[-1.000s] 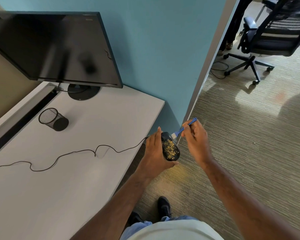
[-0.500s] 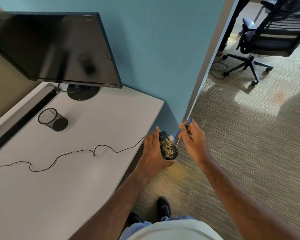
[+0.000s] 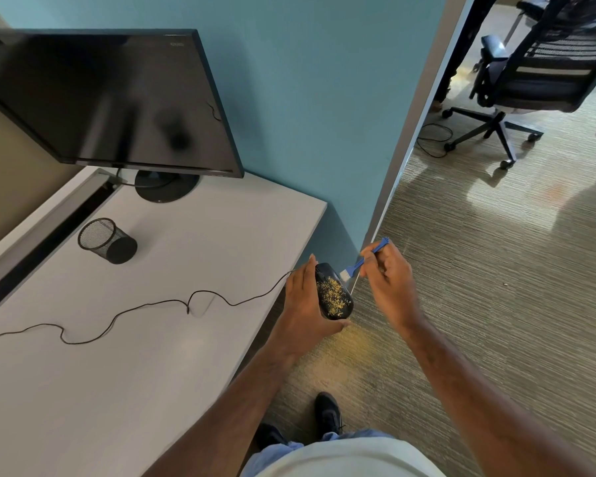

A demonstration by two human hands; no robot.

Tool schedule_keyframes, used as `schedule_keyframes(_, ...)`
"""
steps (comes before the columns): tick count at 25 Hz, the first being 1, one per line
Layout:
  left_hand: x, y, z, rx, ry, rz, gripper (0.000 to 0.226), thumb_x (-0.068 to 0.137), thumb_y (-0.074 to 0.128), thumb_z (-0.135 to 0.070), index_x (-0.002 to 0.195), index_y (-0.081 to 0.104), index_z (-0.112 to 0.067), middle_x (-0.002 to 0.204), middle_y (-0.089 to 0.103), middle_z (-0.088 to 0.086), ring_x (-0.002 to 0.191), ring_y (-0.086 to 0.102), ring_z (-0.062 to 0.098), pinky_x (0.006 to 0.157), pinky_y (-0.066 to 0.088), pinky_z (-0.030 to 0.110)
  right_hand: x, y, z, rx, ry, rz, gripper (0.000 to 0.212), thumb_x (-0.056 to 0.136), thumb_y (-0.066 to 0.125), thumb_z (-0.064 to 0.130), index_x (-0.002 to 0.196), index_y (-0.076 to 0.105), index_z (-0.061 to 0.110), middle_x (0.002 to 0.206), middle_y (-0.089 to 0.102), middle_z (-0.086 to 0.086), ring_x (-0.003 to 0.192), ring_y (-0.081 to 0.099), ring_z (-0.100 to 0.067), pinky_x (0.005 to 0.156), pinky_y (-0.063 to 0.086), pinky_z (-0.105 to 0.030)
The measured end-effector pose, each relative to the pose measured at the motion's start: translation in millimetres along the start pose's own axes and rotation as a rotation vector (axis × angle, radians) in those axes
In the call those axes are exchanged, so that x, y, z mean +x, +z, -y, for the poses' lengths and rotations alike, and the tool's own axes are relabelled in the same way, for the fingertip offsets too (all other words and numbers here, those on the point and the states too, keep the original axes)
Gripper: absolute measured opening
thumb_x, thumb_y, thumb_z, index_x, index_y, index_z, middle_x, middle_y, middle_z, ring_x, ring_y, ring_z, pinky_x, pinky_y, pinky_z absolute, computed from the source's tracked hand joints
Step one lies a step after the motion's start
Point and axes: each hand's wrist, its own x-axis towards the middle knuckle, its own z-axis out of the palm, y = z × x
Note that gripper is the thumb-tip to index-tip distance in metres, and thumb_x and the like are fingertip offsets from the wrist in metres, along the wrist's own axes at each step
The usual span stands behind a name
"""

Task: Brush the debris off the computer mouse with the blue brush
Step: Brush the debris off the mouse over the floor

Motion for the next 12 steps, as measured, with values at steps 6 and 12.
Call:
schedule_keyframes(6,0.5,-0.8,0.1,-0.013,-0.012,0.000,0.138,0.063,0.091,-0.053,0.161,-0.002,-0.022,0.161,0.017,-0.002,0.146,0.014,0.015,0.120,0.025,0.038,-0.1,0.8,-3.8,-0.007,0.027,-0.009,0.014,0.108,0.051,0.017,0.100,0.059,0.008,0.076,0.066,-0.015,0.047,0.040,-0.004,0.043,0.034,-0.021)
schedule_keyframes(12,1.0,-0.9,0.7,-0.003,-0.002,-0.016,0.138,0.062,0.092,-0.051,0.161,0.002,-0.018,0.159,0.022,0.002,0.145,0.017,0.016,0.121,0.027,0.042,0.9,3.8,0.0,-0.005,0.005,0.034,0.015,0.108,0.052,0.018,0.099,0.060,0.009,0.076,0.066,-0.016,0.051,0.045,-0.004,0.047,0.037,-0.019)
